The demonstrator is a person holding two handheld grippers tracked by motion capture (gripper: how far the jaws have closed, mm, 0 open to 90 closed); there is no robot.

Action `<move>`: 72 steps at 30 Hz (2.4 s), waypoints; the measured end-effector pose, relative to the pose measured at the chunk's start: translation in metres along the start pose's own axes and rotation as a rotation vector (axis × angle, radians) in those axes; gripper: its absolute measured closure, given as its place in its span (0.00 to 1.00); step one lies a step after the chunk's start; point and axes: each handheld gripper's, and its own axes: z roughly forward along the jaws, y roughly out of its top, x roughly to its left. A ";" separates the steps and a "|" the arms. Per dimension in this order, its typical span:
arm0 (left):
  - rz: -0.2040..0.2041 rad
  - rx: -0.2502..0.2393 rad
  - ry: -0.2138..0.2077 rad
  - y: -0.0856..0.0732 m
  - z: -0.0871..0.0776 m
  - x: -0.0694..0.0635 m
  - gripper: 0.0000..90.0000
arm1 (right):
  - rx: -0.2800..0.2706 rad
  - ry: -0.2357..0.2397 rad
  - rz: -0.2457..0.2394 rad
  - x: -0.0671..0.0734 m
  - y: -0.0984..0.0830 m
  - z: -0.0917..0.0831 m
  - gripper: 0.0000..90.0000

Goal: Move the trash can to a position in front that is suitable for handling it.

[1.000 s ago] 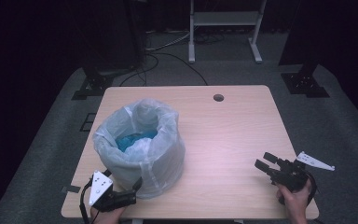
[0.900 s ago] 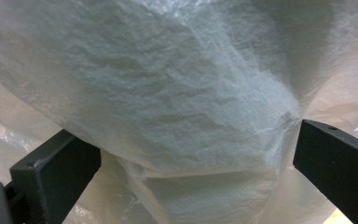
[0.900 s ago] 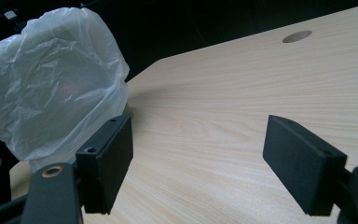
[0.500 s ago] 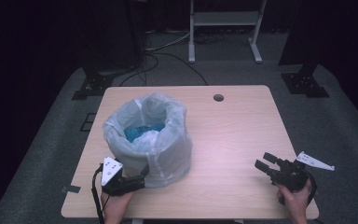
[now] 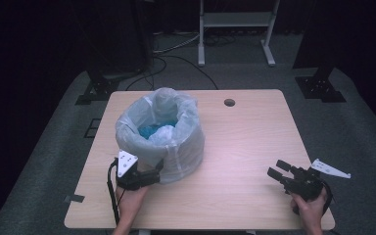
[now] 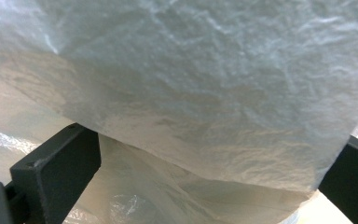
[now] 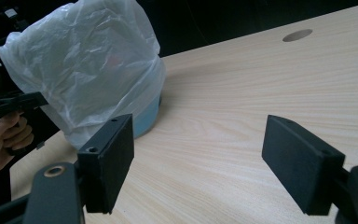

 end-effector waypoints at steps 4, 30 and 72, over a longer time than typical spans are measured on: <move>-0.009 0.003 -0.002 0.003 0.012 0.002 0.00 | 0.003 0.001 0.001 0.000 0.000 0.000 0.27; -0.010 -0.059 -0.096 -0.001 -0.067 0.035 0.01 | 0.015 0.001 0.000 0.001 -0.002 0.005 0.27; 0.023 -0.089 -0.145 0.112 -0.029 0.074 0.14 | 0.008 -0.005 0.010 -0.002 -0.001 0.002 0.27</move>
